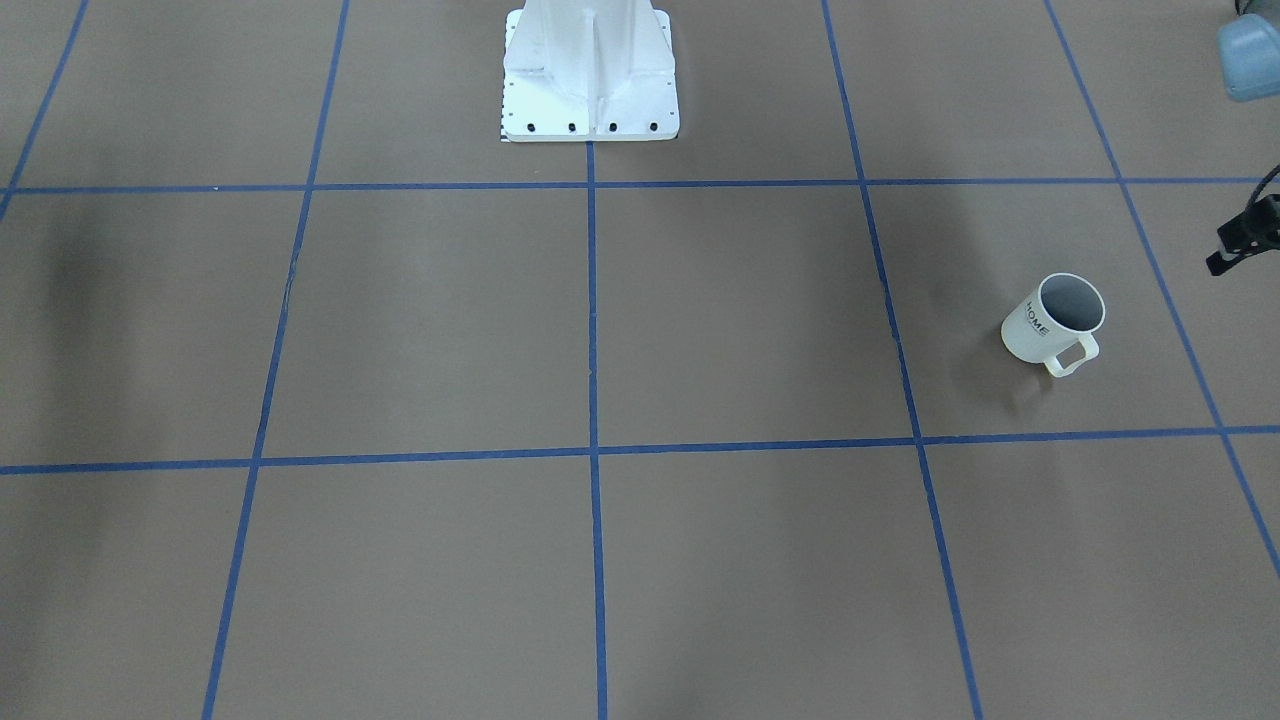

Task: Left arm hands cup to right arm to dump lemon

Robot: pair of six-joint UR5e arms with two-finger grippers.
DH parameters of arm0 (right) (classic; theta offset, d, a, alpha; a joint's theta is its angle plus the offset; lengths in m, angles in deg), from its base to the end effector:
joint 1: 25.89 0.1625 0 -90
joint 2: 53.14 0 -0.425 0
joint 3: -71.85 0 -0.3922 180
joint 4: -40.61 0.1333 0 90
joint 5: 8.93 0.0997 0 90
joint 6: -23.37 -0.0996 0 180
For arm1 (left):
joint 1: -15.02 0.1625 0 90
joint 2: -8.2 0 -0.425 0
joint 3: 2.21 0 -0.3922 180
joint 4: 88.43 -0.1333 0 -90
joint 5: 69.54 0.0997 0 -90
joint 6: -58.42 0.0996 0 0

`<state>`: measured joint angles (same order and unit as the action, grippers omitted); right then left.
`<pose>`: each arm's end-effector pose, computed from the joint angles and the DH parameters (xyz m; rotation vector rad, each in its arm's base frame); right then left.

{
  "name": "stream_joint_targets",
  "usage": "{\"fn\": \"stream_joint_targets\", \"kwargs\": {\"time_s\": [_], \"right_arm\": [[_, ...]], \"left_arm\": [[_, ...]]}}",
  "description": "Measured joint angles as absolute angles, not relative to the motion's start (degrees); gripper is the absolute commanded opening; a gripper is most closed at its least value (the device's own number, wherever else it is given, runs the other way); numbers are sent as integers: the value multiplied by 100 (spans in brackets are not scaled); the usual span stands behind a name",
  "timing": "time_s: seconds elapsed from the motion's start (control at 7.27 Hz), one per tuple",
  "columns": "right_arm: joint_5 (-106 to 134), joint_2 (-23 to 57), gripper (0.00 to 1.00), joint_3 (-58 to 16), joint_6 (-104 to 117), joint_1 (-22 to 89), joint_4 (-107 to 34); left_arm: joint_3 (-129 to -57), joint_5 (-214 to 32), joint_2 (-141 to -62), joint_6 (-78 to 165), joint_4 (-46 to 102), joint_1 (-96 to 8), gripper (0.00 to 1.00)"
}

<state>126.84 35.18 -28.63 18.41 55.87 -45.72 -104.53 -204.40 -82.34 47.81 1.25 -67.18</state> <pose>-0.0119 -0.5143 0.5443 0.1686 -0.8190 -0.1642 0.0053 -0.5030 0.5475 0.0801 0.8027 0.0393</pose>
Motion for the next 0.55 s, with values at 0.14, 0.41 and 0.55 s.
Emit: {"fn": "stream_joint_targets", "kwargs": {"time_s": [0.14,0.41,0.55], "right_arm": [[12670,3761,100,-2865,2056,5752,-4542],[12647,4045,100,-2802,2171,5953,-4516],[12558,4137,100,-2735,2175,5993,-4511]], "left_arm": [[-10255,-20441,-8247,5220,111,-7066,100],[-10055,-20459,-8103,5515,156,-7446,100],[-10024,-20444,-7949,5562,260,-7495,100]]}}
